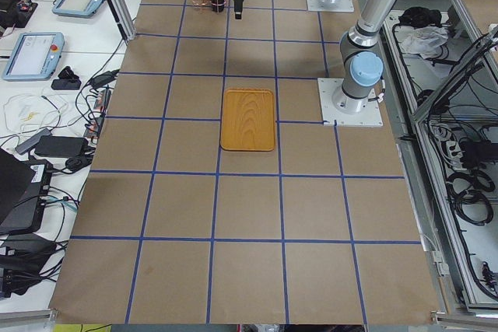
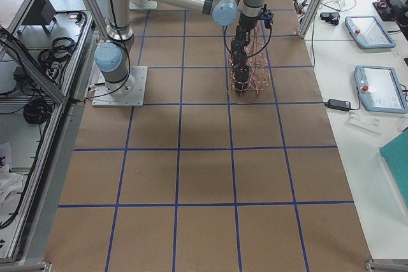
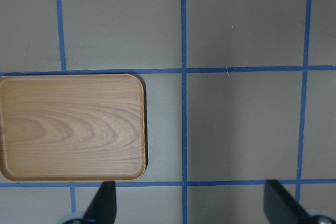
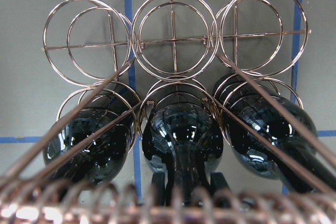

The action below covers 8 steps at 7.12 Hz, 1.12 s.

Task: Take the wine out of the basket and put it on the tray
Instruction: 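Grasp the middle dark wine bottle by its neck with the right gripper, then lift the bottle out of the rack with the right gripper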

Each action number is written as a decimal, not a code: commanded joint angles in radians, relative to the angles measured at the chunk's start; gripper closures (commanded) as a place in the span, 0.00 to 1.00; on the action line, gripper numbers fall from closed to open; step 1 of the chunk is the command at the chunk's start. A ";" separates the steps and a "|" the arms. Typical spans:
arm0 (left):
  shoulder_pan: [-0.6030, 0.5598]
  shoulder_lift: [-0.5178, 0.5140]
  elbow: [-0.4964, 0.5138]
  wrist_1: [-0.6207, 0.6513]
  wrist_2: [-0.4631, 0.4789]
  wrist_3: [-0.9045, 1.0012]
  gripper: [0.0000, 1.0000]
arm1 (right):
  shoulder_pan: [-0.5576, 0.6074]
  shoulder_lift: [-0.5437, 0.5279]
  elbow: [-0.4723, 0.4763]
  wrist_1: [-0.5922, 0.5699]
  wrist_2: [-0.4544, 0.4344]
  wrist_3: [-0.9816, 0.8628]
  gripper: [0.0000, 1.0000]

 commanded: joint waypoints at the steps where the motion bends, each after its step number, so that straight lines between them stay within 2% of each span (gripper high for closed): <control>1: 0.001 0.000 0.000 0.000 -0.001 0.000 0.00 | -0.001 -0.016 -0.041 0.019 0.004 0.002 0.82; 4: 0.001 0.000 0.000 0.000 -0.001 0.000 0.00 | 0.016 -0.103 -0.224 0.222 0.008 0.000 0.80; 6: 0.010 0.003 0.002 0.001 0.000 0.002 0.00 | 0.027 -0.180 -0.213 0.368 0.002 0.017 0.81; 7: 0.016 0.003 0.005 0.004 0.000 0.003 0.00 | 0.040 -0.190 -0.172 0.379 0.008 0.026 0.80; 8: 0.030 0.003 0.011 0.004 0.000 0.003 0.00 | 0.100 -0.221 -0.110 0.383 0.008 0.123 0.80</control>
